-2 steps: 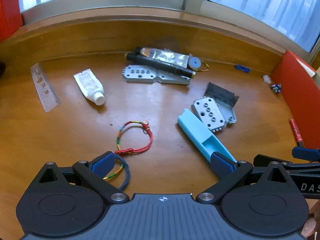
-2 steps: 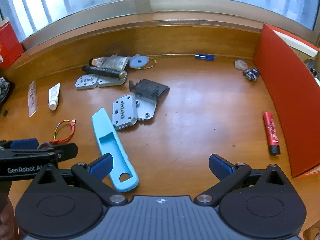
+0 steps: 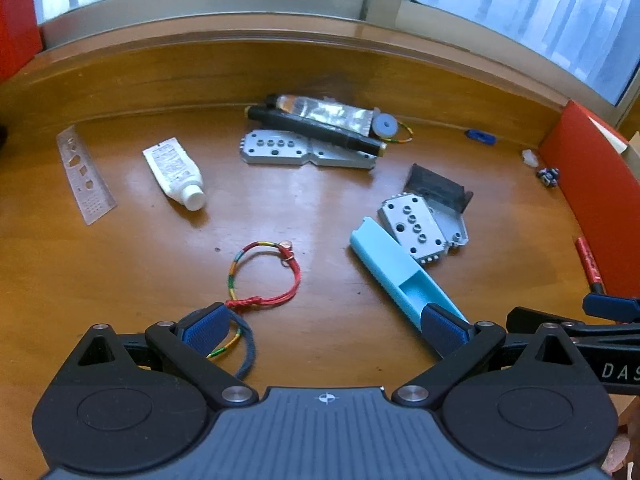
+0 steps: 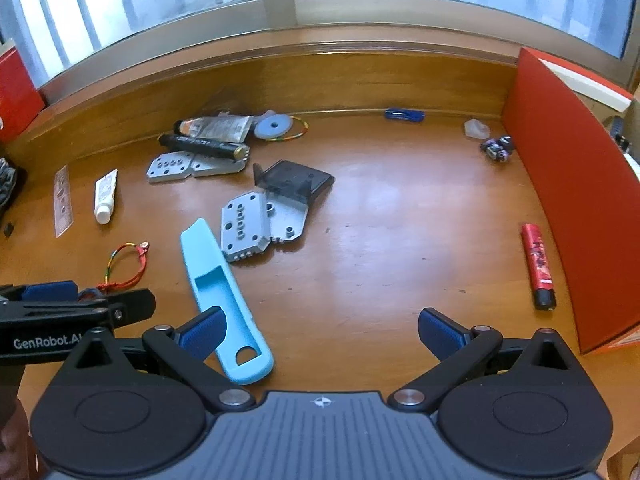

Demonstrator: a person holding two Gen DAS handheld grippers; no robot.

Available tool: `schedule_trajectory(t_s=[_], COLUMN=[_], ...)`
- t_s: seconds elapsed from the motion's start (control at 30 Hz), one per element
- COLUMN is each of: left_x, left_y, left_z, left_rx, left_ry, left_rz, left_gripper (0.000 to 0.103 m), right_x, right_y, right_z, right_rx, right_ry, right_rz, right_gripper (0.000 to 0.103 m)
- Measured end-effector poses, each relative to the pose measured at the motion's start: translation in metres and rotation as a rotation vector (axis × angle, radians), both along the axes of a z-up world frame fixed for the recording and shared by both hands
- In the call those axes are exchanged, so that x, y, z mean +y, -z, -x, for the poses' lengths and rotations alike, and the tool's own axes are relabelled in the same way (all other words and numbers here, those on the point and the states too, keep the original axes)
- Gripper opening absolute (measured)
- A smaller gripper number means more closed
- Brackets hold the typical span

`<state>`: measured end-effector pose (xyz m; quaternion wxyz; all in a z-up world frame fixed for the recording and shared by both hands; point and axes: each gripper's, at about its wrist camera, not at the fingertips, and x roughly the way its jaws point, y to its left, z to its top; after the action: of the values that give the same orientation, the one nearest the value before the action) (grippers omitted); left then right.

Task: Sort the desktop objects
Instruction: 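Move both tools toward the grey metal parts on the desk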

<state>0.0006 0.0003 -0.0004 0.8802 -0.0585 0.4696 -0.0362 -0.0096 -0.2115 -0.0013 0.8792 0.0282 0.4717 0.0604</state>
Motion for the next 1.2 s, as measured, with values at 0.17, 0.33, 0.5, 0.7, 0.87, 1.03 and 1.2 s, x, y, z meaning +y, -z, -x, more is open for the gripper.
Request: schedule_trajectory(t_s=[0.17,0.33,0.5,0.7,0.87,1.03,1.2], left_x=[-0.016,-0.005,0.001,0.006,0.01,0.013,0.019], left_y=[0.009,0.005,0.004,0.005,0.006,0.007,0.007], left_z=[-0.006,-0.001,-0.002,-0.002,-0.002,-0.002,0.001], left_rx=[0.009,-0.004,-0.012,-0.018,-0.023,-0.037,-0.085], left_ry=[-0.012,0.022,0.035,0.045,0.059,0.068,0.047], left_rz=[-0.061,0.037,0.076,0.094,0.108,0.081,-0.044], left_gripper=[0.103,0.103,0.103,0.103,0.103,0.103,0.103], right_x=[-0.005,-0.005,0.0,0.003,0.008,0.011,0.016], right_y=[0.001,0.0,-0.005,-0.008,-0.009,-0.008,-0.005], right_z=[0.003,0.005,0.004,0.005,0.007,0.007,0.008], right_rx=[-0.009,-0.012,-0.016,-0.015,-0.027,-0.027,-0.059], right_ry=[0.002,0.014,0.03,0.04,0.052,0.059,0.064], right_rz=[-0.001,0.01,0.023,0.02,0.028,0.027,0.028], right_gripper=[0.103,0.103,0.103,0.103,0.103,0.103,0.103])
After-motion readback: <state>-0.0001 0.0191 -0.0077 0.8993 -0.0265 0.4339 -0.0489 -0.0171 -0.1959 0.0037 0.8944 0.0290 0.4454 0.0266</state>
